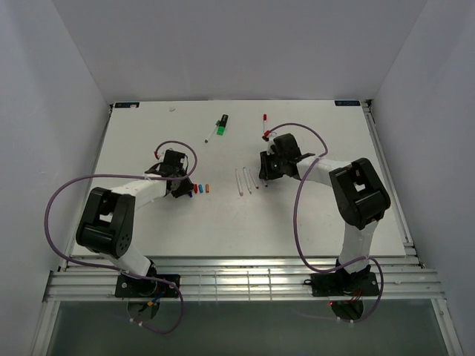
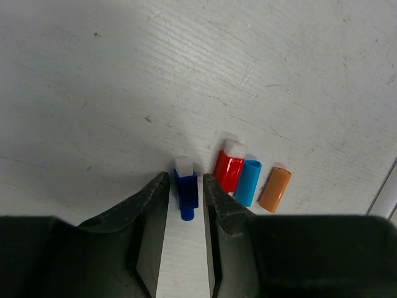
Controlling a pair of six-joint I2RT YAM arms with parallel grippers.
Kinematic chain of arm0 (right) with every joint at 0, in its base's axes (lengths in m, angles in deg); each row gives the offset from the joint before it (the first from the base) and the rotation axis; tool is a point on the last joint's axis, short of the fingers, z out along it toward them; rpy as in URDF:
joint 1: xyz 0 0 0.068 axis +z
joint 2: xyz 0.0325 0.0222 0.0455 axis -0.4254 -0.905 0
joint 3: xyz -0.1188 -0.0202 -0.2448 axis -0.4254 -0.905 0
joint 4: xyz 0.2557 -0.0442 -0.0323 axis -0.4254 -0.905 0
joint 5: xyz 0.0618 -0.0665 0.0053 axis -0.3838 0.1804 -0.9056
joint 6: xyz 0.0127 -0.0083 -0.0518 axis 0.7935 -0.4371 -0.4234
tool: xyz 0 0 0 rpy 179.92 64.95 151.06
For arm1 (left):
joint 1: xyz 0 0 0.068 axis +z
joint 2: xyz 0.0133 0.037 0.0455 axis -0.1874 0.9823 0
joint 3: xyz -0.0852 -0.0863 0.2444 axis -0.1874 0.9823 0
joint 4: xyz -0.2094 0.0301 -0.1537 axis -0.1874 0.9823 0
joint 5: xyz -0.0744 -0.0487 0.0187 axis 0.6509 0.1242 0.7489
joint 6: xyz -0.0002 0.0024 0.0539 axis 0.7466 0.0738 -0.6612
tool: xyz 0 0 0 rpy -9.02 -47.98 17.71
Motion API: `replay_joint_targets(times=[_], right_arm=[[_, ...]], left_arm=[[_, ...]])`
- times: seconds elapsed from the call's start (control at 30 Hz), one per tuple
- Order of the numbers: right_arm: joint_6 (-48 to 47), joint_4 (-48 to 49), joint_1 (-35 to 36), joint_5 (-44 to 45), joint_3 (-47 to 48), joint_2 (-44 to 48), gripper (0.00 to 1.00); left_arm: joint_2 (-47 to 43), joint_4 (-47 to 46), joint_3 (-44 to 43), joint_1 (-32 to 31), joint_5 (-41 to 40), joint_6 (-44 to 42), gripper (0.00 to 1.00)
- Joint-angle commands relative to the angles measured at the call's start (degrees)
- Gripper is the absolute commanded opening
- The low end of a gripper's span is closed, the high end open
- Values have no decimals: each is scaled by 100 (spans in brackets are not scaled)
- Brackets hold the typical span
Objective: Open the pen caps
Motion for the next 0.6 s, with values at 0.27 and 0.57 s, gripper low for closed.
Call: replay_joint_targets(times=[0.27, 0.57], right_arm=[[33, 61, 55, -173, 187, -40, 36], [278, 8, -146, 11, 38, 760, 40]], left_arm=[[-293, 62, -28, 100, -86, 47, 48], [-934, 308, -222, 100, 194, 170, 70]])
